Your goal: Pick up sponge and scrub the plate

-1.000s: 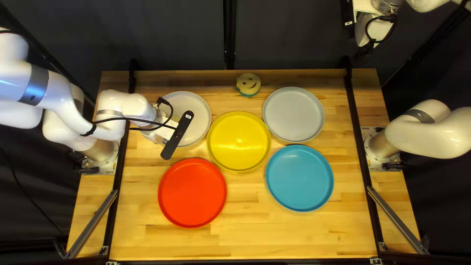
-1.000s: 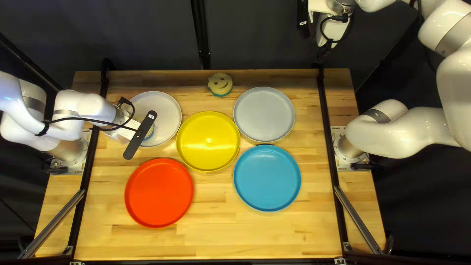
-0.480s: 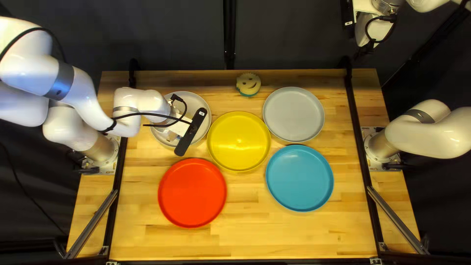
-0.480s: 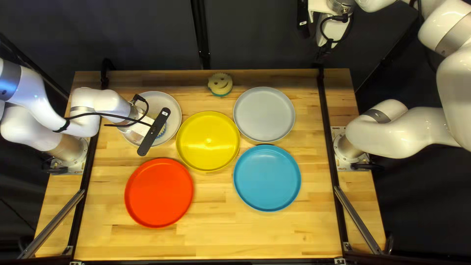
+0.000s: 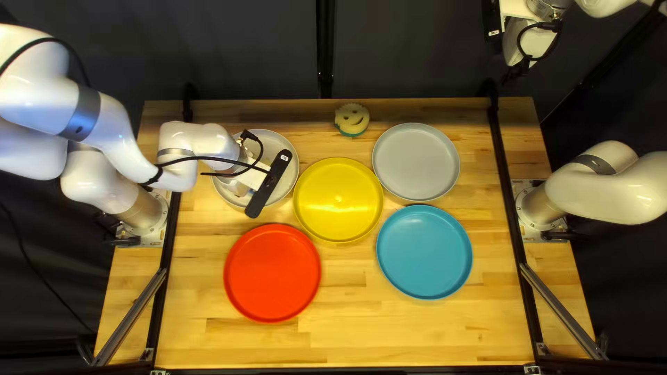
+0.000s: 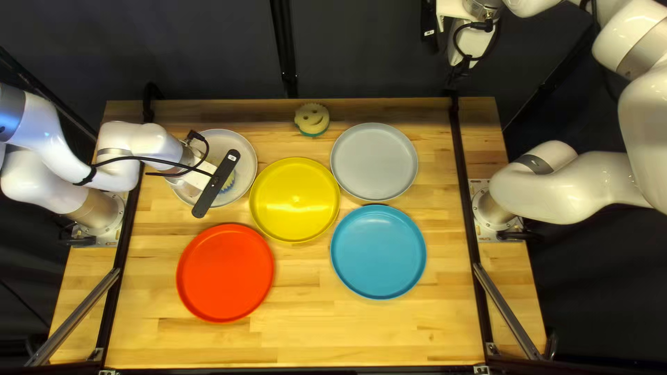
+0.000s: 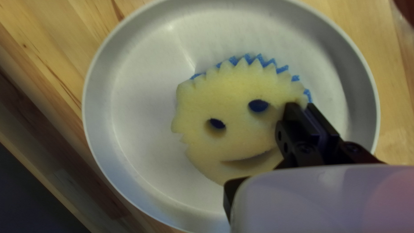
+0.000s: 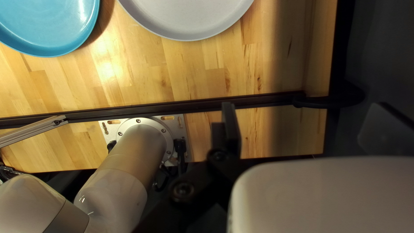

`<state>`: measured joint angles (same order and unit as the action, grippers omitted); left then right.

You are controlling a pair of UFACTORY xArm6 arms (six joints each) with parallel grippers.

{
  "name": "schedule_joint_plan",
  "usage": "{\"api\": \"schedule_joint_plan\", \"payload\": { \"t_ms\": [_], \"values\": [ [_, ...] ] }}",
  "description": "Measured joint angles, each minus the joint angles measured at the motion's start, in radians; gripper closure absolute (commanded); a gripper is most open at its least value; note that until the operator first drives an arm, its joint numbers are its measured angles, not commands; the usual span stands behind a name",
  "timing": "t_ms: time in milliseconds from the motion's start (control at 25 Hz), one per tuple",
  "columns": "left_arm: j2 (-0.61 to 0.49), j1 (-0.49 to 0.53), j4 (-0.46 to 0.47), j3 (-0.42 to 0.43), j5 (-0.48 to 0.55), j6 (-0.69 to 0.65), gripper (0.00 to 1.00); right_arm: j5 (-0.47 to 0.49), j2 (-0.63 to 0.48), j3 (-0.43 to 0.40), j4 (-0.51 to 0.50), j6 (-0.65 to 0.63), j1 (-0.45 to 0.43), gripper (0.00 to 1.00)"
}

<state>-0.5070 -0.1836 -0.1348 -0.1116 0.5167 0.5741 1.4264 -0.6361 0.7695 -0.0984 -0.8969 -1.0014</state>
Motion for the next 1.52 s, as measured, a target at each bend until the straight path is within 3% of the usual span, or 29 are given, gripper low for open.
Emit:
{"api": "schedule_joint_plan", "payload": {
  "t_ms": [160,360,800,1080,1240,1520],
  "values": [
    [-0.057,-0.017,0.015,0.045,0.025,0.013,1.0,0.0,0.0,0.0,0.0,0.0,0.0,0.0],
    [-0.025,-0.023,0.025,0.049,0.007,0.021,1.0,0.0,0.0,0.0,0.0,0.0,0.0,0.0],
    [0.165,-0.02,0.017,-0.122,-0.042,0.027,1.0,0.0,0.0,0.0,0.0,0.0,0.0,0.0],
    [0.238,-0.03,0.028,-0.169,-0.087,0.062,1.0,0.0,0.0,0.0,0.0,0.0,0.0,0.0],
    [0.203,-0.04,0.052,-0.141,-0.087,0.091,1.0,0.0,0.0,0.0,0.0,0.0,0.0,0.0],
    [0.02,-0.089,0.103,-0.03,-0.007,0.149,1.0,0.0,0.0,0.0,0.0,0.0,0.0,0.0]
  ]
}}
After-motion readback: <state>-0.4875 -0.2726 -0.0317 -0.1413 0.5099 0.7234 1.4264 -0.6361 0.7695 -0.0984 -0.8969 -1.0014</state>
